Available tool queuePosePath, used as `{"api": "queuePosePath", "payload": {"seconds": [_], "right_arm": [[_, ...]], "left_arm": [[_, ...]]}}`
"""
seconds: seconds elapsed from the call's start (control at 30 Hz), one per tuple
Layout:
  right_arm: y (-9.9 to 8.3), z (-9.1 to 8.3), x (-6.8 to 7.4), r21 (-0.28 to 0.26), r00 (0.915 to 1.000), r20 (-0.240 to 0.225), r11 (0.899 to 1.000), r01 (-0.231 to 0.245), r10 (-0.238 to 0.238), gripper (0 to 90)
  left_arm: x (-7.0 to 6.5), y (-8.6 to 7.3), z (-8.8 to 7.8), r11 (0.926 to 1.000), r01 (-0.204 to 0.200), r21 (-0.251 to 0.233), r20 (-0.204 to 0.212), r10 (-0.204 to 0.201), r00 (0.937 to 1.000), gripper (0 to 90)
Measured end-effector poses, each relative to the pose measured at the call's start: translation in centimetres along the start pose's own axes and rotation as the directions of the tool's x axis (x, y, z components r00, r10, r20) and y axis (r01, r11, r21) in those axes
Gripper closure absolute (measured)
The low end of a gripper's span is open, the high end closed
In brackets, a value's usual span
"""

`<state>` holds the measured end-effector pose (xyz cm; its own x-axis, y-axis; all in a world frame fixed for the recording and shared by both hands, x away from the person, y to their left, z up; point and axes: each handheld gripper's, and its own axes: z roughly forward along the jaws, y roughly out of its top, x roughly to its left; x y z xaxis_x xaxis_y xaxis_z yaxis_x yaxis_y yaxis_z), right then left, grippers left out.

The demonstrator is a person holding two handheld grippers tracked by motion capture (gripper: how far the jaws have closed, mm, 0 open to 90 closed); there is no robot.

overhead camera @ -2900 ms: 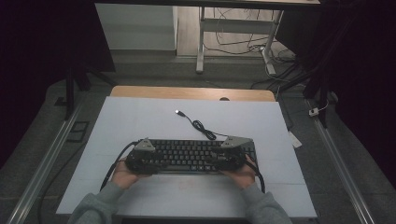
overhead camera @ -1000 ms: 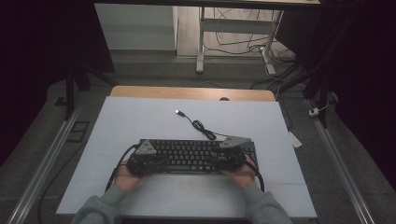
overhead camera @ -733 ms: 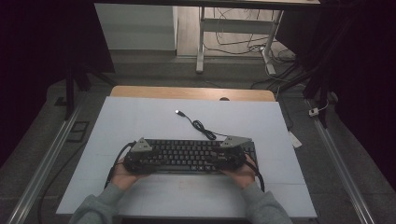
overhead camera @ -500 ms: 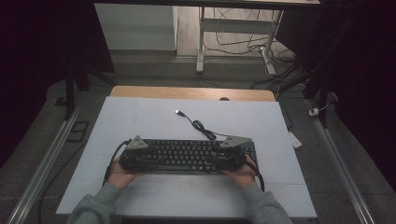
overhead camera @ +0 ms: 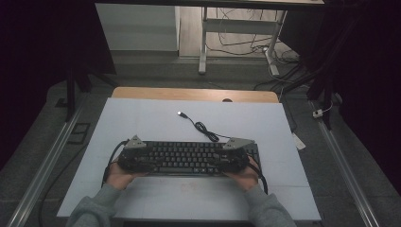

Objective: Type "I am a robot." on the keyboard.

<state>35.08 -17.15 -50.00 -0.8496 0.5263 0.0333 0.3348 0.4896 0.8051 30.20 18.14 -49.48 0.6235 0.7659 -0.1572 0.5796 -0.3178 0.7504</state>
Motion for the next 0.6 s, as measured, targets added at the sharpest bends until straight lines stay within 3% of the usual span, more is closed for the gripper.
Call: {"api": "queuePosePath", "payload": {"seconds": [0.4,0.6], "right_arm": [[0.0,0.1,0.0,0.002,1.0000,0.000,1.000,0.002,-0.002,46.9],[0.0,0.2,0.1,0.006,1.0000,-0.001,1.000,0.005,-0.005,47.0]], "left_arm": [[1.7,-0.3,-0.3,0.9977,0.067,0.003,-0.065,-0.067,0.9956,36.2],[2.4,-0.7,-0.1,0.9972,0.072,0.019,-0.079,-0.071,0.9944,42.1]]}}
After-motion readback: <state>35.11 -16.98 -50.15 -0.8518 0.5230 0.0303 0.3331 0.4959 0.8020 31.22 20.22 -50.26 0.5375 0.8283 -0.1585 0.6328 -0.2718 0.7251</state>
